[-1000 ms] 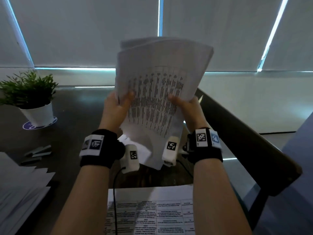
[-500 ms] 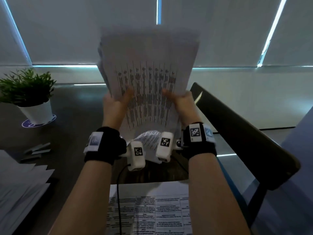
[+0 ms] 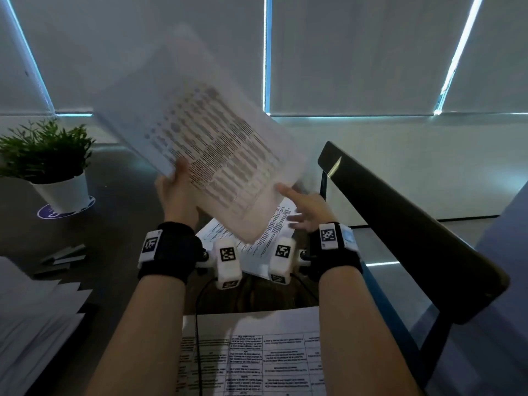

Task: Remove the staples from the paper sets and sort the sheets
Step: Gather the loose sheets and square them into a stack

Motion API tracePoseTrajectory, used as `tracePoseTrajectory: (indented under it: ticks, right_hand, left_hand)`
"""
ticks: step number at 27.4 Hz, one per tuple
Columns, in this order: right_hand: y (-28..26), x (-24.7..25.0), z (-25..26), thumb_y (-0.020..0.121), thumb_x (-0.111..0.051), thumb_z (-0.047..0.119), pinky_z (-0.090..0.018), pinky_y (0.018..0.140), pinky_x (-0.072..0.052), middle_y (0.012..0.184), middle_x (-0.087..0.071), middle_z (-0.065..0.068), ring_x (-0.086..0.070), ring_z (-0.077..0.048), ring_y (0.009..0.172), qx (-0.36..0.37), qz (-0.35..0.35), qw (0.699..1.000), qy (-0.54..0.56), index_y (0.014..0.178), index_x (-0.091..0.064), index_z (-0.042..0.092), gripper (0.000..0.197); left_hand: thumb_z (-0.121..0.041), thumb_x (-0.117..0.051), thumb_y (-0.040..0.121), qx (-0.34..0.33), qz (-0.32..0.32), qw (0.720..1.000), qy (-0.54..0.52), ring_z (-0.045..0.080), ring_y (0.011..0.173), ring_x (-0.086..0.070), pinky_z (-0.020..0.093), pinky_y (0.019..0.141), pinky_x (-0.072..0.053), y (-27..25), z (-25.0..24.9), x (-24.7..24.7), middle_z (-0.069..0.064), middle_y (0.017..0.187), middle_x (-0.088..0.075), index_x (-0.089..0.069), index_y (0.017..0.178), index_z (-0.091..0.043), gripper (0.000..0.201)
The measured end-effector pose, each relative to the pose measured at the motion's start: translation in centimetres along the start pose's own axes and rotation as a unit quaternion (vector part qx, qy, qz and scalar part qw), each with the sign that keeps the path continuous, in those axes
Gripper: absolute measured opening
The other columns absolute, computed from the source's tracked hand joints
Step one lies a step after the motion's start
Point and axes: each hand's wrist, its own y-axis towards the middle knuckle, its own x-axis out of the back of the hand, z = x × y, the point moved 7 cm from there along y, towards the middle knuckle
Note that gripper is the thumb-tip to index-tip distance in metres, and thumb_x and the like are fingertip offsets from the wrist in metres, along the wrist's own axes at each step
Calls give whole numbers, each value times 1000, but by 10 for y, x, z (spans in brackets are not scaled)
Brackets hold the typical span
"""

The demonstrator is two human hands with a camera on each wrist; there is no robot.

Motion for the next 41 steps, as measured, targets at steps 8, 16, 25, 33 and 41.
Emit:
tracePoseTrajectory:
  ticks: [8, 16, 25, 33, 41]
  right_hand:
    - [-4, 14, 14, 84, -73, 5, -51, 89, -56, 112, -72, -14, -71, -31, 98, 79, -4, 992, 99, 122, -59, 5, 40]
    - [-25, 58, 31, 80, -76, 11, -38, 78, -60, 100, -76, -5, -72, -23, 94, 191, -3, 978, 80, 110, -68, 9, 31]
    - [-23, 47, 49, 80, -78, 37, -42, 92, -56, 100, -76, -6, -72, -24, 96, 207, -50, 975, 57, 102, -71, 13, 33]
    - [-18, 42, 15, 78, -81, 27, -42, 89, -57, 102, -76, -5, -72, -22, 95, 126, 2, 992, 8, 104, -72, 14, 31]
    - [-2, 46, 11, 89, -70, 25, -37, 83, -58, 107, -74, -6, -72, -18, 93, 118, -60, 990, -38, 113, -68, 13, 26]
  left_hand:
    - [-5, -62, 89, 118, 24, 992, -43, 21, 88, -70, 28, 73, -58, 11, 32, 30, 16, 114, -67, -69, 95, -5, 9]
    - [1, -66, 81, -29, 115, 962, 246, 16, 85, -62, 17, 65, -52, 29, 10, 50, -2, 93, -65, -58, 111, -10, 33]
    - [-3, -49, 84, -114, 63, 975, 182, -1, 68, -52, 20, 64, -44, 18, -11, 23, -7, 81, -57, -53, 83, -24, 22]
    - [-8, -49, 77, 4, 53, 983, 178, 19, 84, -57, 33, 71, -50, 15, 25, 40, -1, 82, -61, -57, 88, -23, 20]
    - [-13, -57, 81, 132, 93, 940, 300, 27, 93, -59, 36, 74, -50, 22, 51, 35, 15, 105, -61, -52, 115, 0, 37]
